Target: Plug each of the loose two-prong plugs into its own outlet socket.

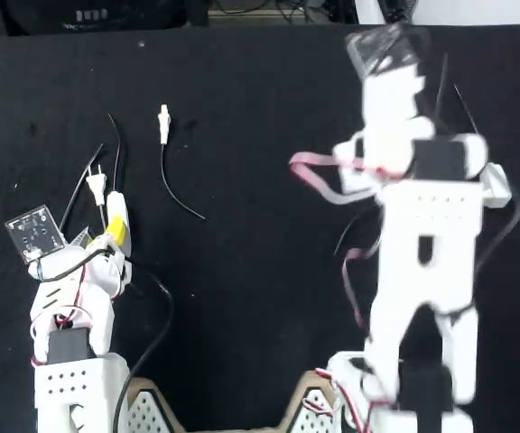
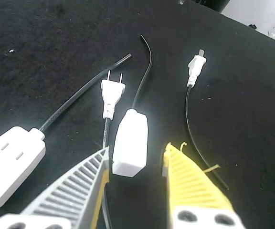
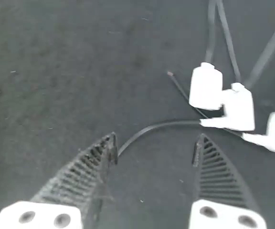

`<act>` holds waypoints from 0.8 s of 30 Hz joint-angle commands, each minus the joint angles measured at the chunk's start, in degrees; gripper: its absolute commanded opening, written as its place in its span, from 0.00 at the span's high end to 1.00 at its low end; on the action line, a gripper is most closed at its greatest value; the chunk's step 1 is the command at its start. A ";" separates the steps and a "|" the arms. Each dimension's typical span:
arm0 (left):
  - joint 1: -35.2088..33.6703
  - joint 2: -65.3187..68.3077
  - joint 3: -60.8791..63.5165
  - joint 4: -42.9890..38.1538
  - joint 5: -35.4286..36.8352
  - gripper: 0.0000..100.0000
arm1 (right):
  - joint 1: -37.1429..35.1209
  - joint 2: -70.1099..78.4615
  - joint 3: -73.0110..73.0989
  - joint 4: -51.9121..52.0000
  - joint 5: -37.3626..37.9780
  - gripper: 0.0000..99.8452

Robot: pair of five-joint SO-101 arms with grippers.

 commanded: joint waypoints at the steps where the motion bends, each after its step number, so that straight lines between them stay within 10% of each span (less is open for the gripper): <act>1: 0.66 -0.79 -1.27 -0.97 0.09 0.81 | -9.32 -13.32 22.81 -13.80 -0.70 0.76; 11: 0.04 -0.79 -2.15 -0.88 -5.19 0.81 | -24.44 -29.14 73.45 -56.44 -0.97 0.76; 24: -9.54 -0.09 -29.23 17.23 -13.45 0.81 | -30.59 -30.90 80.84 -59.96 -0.97 0.76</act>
